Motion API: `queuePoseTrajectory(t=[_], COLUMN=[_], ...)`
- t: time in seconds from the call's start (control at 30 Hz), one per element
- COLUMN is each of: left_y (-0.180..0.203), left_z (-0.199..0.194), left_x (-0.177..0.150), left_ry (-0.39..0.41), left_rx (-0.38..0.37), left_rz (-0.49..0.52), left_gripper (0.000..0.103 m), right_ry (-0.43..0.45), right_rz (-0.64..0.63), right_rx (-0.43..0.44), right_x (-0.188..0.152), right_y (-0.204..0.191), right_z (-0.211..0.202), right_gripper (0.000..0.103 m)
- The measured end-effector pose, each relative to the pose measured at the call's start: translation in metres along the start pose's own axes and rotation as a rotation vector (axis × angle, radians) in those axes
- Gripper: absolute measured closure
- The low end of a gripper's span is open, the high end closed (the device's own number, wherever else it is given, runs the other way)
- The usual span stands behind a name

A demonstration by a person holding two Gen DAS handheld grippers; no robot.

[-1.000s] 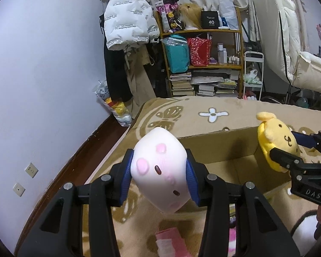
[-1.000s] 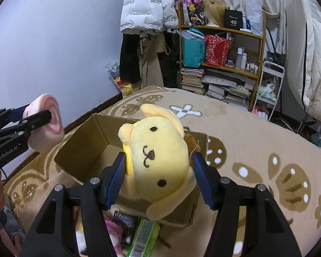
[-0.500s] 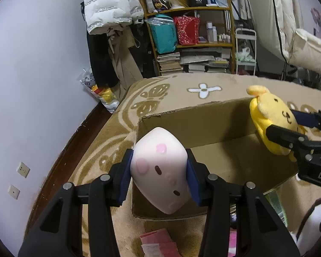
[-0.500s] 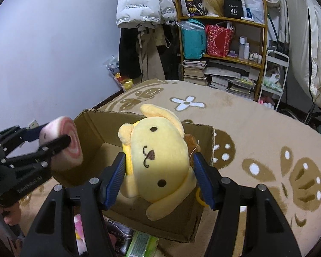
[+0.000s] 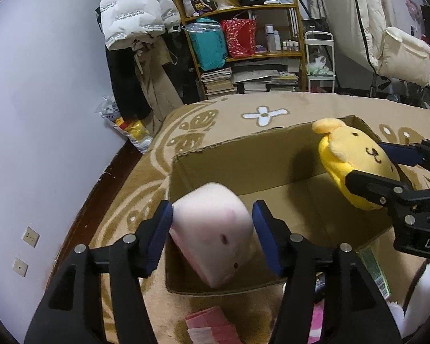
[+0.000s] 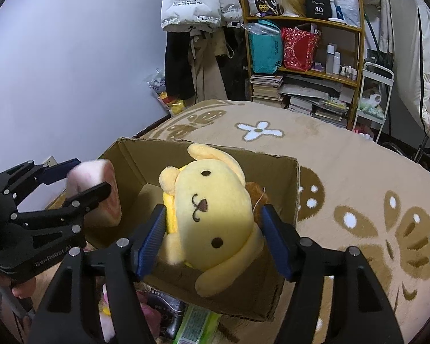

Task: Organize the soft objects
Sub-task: 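Carry both toys over the box and open both tools to drop them, then move the left tool down toward the pink-and-white wrapped roll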

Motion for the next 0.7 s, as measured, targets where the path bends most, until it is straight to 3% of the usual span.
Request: queuePoseTrajectory(t=[0.13, 0.2, 0.33, 0.5, 0.7], left_y=[-0.002, -0.005, -0.011, -0.021, -0.035], left_z=[-0.001, -0.005, -0.01, -0.021, -0.04], left_x=[0.0, 0.001, 0.0, -0.008, -0.026], left_ry=[0.001, 0.007, -0.002, -0.022, -0.051], left_rx=[0.015, 0.012, 0.01, 0.018, 0.012], left_rz=[-0.01, -0.024, -0.048, -0.071, -0.11], left_gripper=[0.028, 0.027, 0.017, 0.01, 0.006], right_ry=[0.001, 0.007, 0.029, 0.038, 0.043], right_rz=[0.006, 0.006, 0.018, 0.035, 0.054], right_rx=[0.008, 0.01, 0.012, 0.009, 0.002], right_x=[0.001, 0.001, 0.003, 0.003, -0.002], right_y=[0.0, -0.001, -0.002, -0.002, -0.006], right_z=[-0.002, -0.006, -0.016, -0.027, -0.043], right_gripper=[0.029, 0.028, 0.011, 0.0, 0.0])
Point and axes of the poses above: each gripper's, at about its wrist camera, not at the fingertips, and z roughly the way its jaws point, y to its right, x to its top, the point moved 8 cm from there along z, roughly the way its jaws point, and after that the axes turned 9 degrees about -y, right-handed, at the moved point
